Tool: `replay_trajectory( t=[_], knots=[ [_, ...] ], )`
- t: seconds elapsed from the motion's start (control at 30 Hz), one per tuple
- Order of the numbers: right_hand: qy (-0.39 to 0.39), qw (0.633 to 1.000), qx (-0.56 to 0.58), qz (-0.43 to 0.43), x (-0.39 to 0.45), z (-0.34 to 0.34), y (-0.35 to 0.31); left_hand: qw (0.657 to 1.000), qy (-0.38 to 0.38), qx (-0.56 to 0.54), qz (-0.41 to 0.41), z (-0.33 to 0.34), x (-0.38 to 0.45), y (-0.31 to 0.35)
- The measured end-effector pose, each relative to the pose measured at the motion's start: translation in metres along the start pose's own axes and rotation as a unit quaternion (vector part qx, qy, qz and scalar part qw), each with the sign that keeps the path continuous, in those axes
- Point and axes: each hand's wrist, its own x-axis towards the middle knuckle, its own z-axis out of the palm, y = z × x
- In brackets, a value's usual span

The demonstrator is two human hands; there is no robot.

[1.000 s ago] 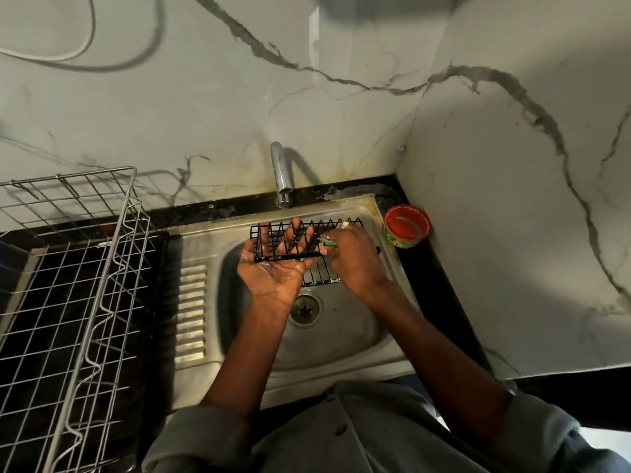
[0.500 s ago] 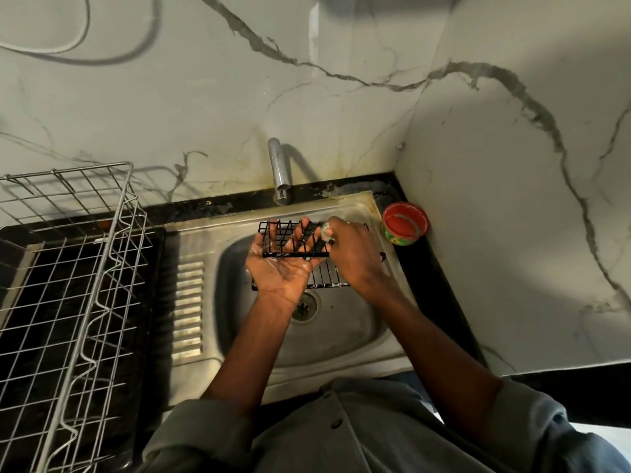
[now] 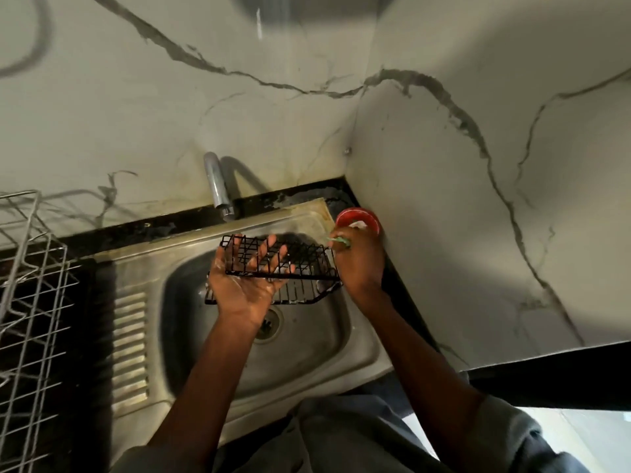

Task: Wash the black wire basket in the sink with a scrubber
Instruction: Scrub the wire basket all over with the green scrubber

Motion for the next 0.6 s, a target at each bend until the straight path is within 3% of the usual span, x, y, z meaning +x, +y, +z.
replay_trajectory(
  t=[0.13,0.27,0.47,0.6],
  knots=[
    [-0.020,0.991,-0.101,0.091,0.034,-0.007,0.030,0.989,0.040,0.145,-0.002,0.021,0.015,-0.007],
    [-0.050,0.982,-0.087,0.157,0.058,0.018,0.043,0.974,0.047,0.218,0.025,0.034,0.027,-0.014],
    [-0.029,0.989,-0.084,0.116,0.087,0.045,0.061,0.956,0.046,0.287,0.024,0.032,0.054,-0.012],
    [-0.093,0.992,-0.050,0.075,0.099,0.039,0.073,0.948,0.049,0.315,0.020,0.027,0.069,-0.016]
  ],
)
